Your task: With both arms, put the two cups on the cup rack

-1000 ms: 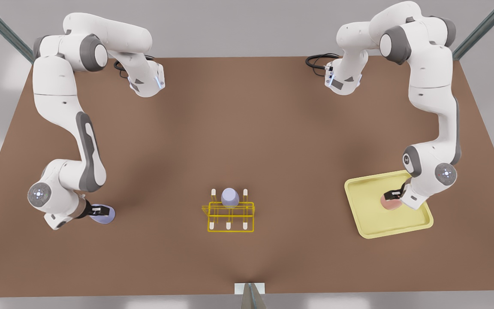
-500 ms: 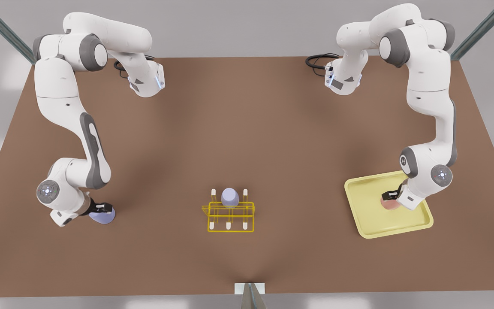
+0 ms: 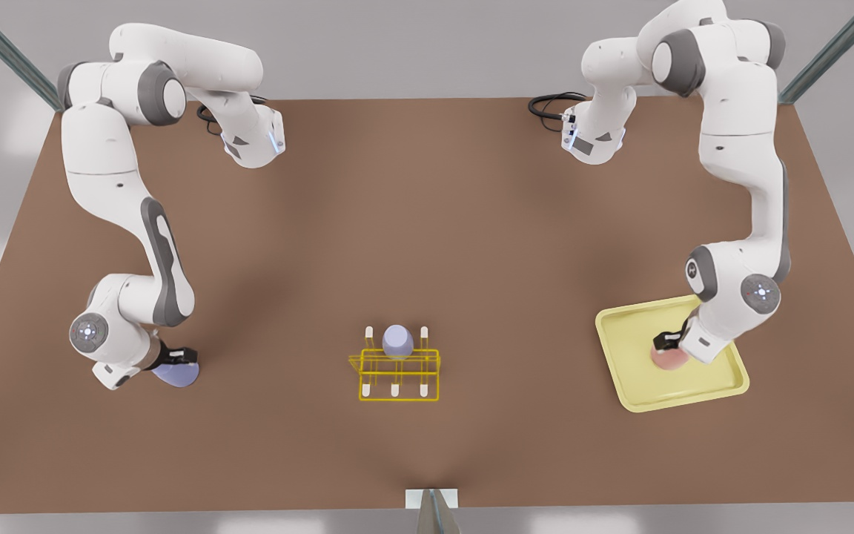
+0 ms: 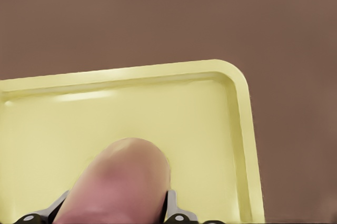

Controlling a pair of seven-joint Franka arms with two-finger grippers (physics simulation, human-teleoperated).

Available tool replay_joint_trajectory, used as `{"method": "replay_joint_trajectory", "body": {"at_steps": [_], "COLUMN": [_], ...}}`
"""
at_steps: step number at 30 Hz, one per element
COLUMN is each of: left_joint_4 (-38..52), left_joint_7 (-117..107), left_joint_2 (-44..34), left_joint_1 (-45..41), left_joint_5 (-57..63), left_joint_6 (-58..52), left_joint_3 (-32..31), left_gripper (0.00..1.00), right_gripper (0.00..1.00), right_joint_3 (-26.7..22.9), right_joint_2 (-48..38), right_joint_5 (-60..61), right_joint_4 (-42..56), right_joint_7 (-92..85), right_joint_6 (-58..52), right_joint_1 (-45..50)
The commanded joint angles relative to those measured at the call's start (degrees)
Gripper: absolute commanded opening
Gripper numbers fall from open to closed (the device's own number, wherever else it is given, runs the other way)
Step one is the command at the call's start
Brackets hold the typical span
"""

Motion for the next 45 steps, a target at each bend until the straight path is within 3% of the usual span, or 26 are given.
{"method": "replay_joint_trajectory", "body": {"at_steps": [1, 4, 6, 15, 16, 19, 21, 28, 40, 41, 42, 45], "left_joint_4": [0.03, 3.88, 19.88, 46.43, 46.52, 46.78, 46.96, 50.83, 54.08, 54.17, 54.17, 54.17], "left_joint_7": [-11.8, -26.29, -39.82, -60.74, -63.22, -63.57, -64.8, -64.36, -64.71, -64.71, -64.62, -64.53], "left_joint_2": [-2.27, -1.57, 4.05, 21.28, 21.55, 22.07, 23.13, 26.38, 30.6, 30.95, 31.22, 31.22], "left_joint_1": [-1.36, -3.9, -8.12, -20.95, -21.05, -21.4, -24.3, -23.51, -30.01, -30.45, -30.63, -30.63], "left_joint_5": [-0.34, -0.34, -0.08, -2.72, -3.94, -4.39, -4.47, -10.63, -11.77, -11.77, -11.77, -11.77], "left_joint_6": [-5.45, -7.54, -22.05, -19.87, -16.27, -10.03, -6.95, -2.02, -0.79, -0.62, -0.53, 0.09], "left_joint_3": [-0.76, -7.25, -9.2, -11.4, -11.4, -11.39, -11.22, -11.39, -10.43, -10.08, -9.64, -9.64], "left_gripper": [0.8, 0.8, 0.8, 0.81, 0.81, 0.81, 0.81, 0.81, 0.82, 0.84, 0.99, 1.0], "right_gripper": [1.0, 1.0, 1.0, 1.0, 0.99, 0.74, 0.71, 0.71, 0.72, 0.72, 0.72, 0.72], "right_joint_3": [-0.14, -0.31, -0.22, -0.14, -0.14, -0.14, -0.14, 1.36, 18.06, 19.2, 21.04, 24.56], "right_joint_2": [0.18, 0.36, 0.1, -0.26, -0.34, -0.34, -0.08, -0.43, -3.86, -3.95, -3.86, -3.6], "right_joint_5": [0.06, 0.06, -0.02, -0.11, -0.11, -0.02, 0.33, 2.35, 2.17, 2.17, 2.17, 2.09], "right_joint_4": [0.25, 0.34, 0.25, -0.72, -0.72, -0.72, 0.07, 4.64, 9.3, 9.39, 10.18, 10.44], "right_joint_7": [-0.98, -0.98, -0.98, -1.07, -1.07, -1.16, -2.57, -5.55, -13.64, -16.01, -16.45, -16.72], "right_joint_6": [0.34, 0.51, 0.16, -0.28, -0.28, -0.37, -0.46, -0.54, -5.73, -5.73, -5.9, -5.9], "right_joint_1": [-0.01, -0.01, -0.01, 0.08, 0.08, -0.01, -0.36, -0.54, -0.36, -0.45, -0.27, 0.43]}}
